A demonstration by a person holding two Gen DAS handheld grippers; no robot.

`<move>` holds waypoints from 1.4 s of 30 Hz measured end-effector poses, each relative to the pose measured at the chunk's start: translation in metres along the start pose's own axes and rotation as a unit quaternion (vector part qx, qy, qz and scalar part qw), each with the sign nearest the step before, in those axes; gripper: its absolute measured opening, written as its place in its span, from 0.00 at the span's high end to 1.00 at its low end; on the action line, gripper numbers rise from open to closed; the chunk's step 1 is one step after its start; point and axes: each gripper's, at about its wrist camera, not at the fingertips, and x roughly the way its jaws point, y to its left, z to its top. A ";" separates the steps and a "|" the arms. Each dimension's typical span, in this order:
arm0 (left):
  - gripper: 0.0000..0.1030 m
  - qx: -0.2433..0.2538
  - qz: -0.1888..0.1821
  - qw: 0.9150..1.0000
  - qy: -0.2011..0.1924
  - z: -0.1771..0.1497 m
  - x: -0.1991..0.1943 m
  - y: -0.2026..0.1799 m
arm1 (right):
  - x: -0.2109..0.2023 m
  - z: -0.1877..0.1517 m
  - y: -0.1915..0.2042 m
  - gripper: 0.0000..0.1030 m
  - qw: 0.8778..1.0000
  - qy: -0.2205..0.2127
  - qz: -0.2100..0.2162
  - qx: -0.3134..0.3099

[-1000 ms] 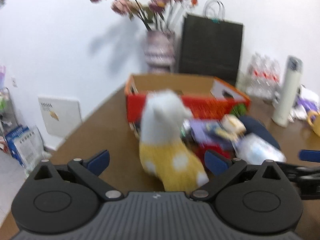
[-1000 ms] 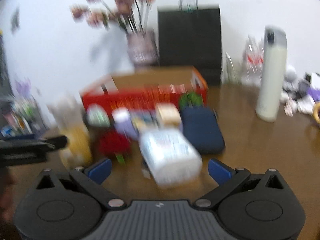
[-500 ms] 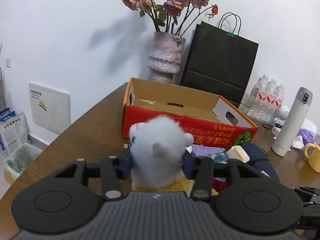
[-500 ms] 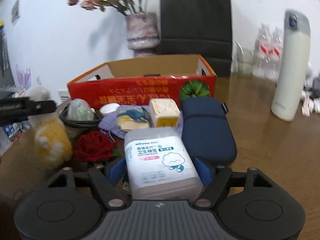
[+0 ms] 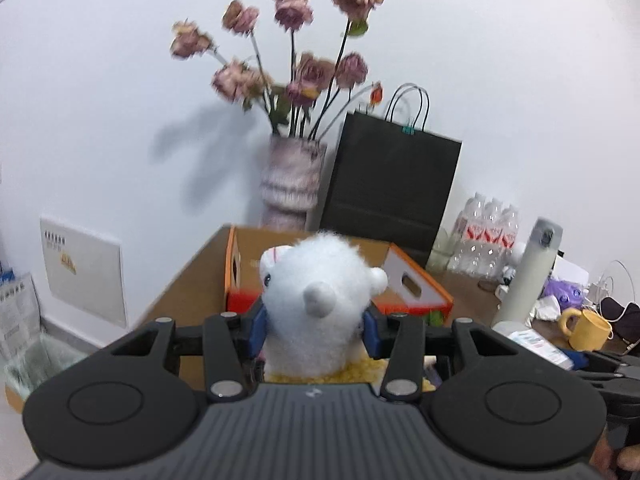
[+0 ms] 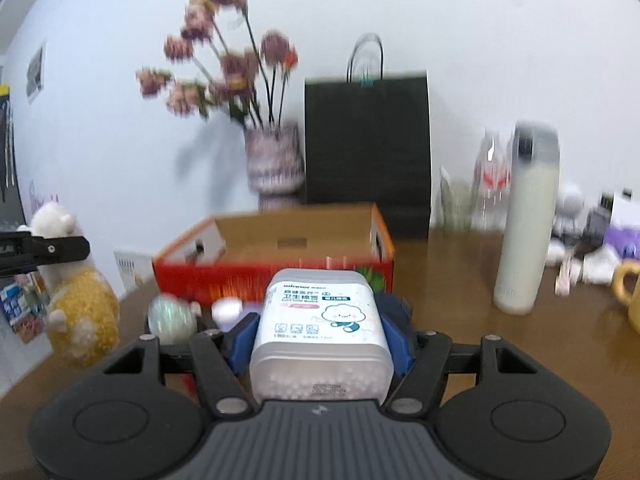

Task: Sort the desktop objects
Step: 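Grasp the plush alpaca with the left tool while the right tool grasps the white container, then carry alpaca and container into the cardboard box and open both tools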

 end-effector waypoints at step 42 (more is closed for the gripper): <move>0.00 -0.057 0.217 0.970 0.099 0.071 0.310 0.024 | 0.352 0.145 -0.021 0.18 0.977 0.211 -0.036 0.016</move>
